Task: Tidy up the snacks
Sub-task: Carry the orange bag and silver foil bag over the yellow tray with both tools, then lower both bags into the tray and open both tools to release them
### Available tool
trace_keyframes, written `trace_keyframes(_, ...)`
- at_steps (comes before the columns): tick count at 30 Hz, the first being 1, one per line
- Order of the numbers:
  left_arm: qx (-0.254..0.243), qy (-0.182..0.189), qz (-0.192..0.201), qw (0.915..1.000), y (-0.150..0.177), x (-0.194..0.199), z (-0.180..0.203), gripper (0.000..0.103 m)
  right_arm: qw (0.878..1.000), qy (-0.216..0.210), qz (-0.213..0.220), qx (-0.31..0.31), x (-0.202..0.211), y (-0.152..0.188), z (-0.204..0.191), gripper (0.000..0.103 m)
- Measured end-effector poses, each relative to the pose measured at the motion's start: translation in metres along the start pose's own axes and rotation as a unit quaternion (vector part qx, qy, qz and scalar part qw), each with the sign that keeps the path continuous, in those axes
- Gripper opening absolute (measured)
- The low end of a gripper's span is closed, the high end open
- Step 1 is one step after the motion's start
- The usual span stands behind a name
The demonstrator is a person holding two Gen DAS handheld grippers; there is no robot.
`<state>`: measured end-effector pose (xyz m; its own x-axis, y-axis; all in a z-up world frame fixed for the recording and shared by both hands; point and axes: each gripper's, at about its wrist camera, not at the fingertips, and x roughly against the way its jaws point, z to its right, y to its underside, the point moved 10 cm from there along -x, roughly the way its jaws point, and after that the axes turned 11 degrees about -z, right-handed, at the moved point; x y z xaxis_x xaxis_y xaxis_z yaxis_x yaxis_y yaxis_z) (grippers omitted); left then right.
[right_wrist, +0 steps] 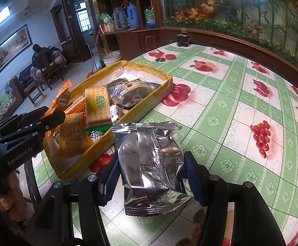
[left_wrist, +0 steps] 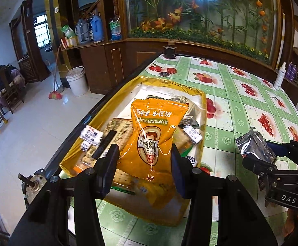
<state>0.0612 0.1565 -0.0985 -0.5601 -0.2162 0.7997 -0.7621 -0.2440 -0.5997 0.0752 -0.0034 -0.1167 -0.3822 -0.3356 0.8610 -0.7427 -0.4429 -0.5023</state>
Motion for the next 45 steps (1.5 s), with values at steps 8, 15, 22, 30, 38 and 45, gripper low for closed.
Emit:
trace_keyframes(8, 0.020, -0.002, -0.005, 0.9998, -0.001, -0.002, -0.022, 0.047, 1.000, -0.014, -0.005, 0.012, -0.011, -0.013, -0.014, 0.061)
trace_keyframes(15, 0.015, 0.002, -0.007, 0.9999, -0.008, -0.003, -0.020, 0.047, 0.998, -0.058, 0.004, 0.005, -0.018, -0.042, -0.030, 0.061)
trace_keyframes(22, 0.007, -0.007, -0.019, 0.9998, -0.012, -0.013, -0.019, 0.047, 0.996, -0.088, 0.011, 0.011, -0.032, -0.081, -0.051, 0.061)
trace_keyframes(30, 0.012, -0.008, -0.031, 0.9994, -0.020, -0.027, -0.024, 0.047, 0.996, -0.086, 0.007, 0.022, -0.050, -0.106, -0.065, 0.061)
trace_keyframes(38, 0.009, -0.007, -0.042, 0.9991, -0.024, -0.039, -0.020, 0.047, 0.996, -0.081, -0.001, 0.020, -0.067, -0.117, -0.064, 0.061)
trace_keyframes(45, 0.004, -0.009, -0.055, 0.9984, -0.027, -0.052, -0.017, 0.047, 0.997, -0.079, -0.005, 0.010, -0.082, -0.124, -0.056, 0.061)
